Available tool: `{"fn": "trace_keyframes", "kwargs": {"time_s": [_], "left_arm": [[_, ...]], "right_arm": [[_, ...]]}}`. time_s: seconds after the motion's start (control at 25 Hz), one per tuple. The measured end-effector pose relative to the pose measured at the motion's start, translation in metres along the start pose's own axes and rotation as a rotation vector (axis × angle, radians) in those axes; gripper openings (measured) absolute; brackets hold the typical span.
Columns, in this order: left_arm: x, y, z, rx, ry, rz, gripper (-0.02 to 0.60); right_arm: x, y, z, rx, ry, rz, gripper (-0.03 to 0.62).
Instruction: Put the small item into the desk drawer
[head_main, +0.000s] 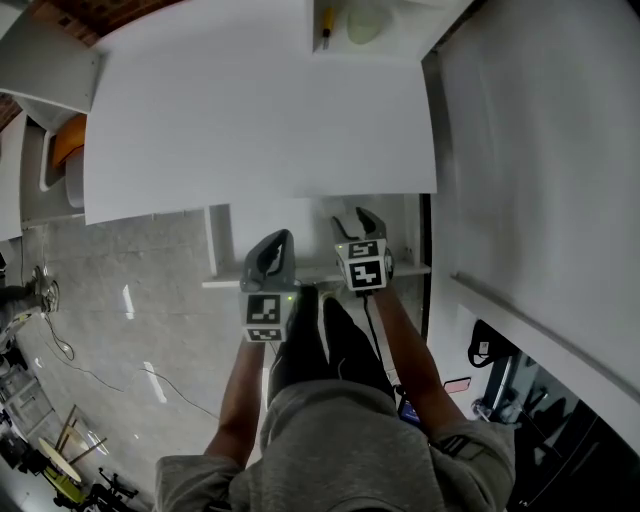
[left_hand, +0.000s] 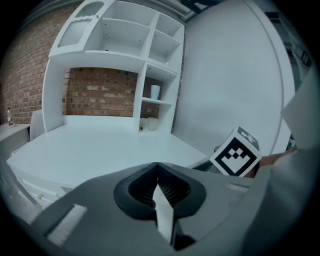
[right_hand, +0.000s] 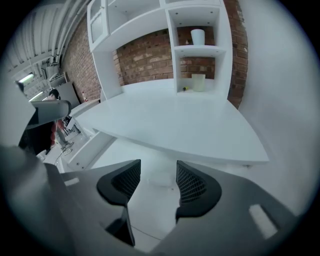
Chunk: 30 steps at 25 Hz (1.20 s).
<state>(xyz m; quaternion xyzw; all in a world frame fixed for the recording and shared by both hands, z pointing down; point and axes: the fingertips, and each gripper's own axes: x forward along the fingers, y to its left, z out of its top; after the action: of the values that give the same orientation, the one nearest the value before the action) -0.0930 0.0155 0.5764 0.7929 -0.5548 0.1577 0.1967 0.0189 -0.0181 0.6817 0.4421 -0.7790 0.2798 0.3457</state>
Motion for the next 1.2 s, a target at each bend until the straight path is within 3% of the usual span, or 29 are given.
{"fn": "trace_keyframes", "kwargs": {"time_s": [0.6, 1.2], "left_arm": [[-0.052, -0.019, 0.075, 0.052, -0.134, 0.050, 0.012], [-0.109, -0.045, 0.144, 0.120, -0.282, 0.055, 0.012]], "right_arm": [[-0.123, -0.004, 0.072, -0.032, -0.326, -0.055, 0.137], [-0.242, -0.003, 0.112, -0.077, -0.546, -0.132, 0.054]]}}
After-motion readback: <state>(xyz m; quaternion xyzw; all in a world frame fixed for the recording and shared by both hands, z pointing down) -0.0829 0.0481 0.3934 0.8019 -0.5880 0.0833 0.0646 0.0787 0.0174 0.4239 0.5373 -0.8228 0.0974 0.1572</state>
